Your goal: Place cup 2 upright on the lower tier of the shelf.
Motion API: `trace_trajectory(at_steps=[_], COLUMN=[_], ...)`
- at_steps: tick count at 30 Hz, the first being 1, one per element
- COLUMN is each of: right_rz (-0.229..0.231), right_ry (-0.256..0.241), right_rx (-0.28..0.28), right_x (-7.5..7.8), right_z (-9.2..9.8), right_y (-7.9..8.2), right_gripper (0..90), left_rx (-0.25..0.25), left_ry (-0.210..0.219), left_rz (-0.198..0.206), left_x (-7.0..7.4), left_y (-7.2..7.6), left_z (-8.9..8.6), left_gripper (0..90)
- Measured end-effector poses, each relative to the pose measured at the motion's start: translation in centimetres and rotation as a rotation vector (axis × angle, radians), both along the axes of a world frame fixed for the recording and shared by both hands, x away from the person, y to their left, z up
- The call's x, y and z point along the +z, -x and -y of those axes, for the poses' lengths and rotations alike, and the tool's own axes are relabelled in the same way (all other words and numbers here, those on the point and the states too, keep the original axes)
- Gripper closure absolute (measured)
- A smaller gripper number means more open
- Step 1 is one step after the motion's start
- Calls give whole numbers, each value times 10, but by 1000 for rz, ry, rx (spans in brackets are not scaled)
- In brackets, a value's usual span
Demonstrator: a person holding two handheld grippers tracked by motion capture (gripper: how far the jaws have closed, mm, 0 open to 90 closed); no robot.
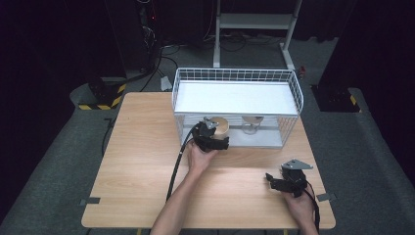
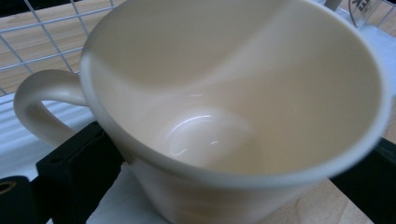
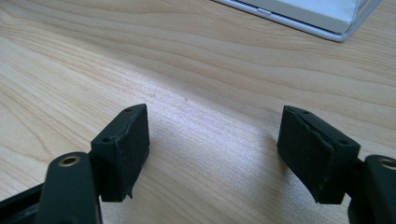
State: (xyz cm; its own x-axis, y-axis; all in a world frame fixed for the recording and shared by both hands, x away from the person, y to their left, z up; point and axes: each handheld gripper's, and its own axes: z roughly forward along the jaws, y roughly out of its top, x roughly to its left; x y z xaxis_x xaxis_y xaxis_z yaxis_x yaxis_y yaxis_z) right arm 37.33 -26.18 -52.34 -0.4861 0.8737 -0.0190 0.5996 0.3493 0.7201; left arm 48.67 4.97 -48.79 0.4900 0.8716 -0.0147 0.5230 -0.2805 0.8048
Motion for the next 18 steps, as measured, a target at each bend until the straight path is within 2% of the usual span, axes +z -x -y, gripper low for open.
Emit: trace_trajectory(at_steps=[4,7,14,18], right_rz=[0,0,-1,-1], right_ry=[-1,-1,-1,0], right_rx=[0,0,0,0], right_x=[0,0,0,0], right_z=[0,0,0,0], right_y=[0,0,0,0], right_gripper=[252,252,252,252], left_rx=[9,22,24,32], left_ry=[-8,14,5,9], left_rz=[-2,-2,15,10], left_x=[0,1,2,1], left_y=[4,7,18,21], left_z=[-2,-5,-8,-8], left_gripper=[52,74,144,161])
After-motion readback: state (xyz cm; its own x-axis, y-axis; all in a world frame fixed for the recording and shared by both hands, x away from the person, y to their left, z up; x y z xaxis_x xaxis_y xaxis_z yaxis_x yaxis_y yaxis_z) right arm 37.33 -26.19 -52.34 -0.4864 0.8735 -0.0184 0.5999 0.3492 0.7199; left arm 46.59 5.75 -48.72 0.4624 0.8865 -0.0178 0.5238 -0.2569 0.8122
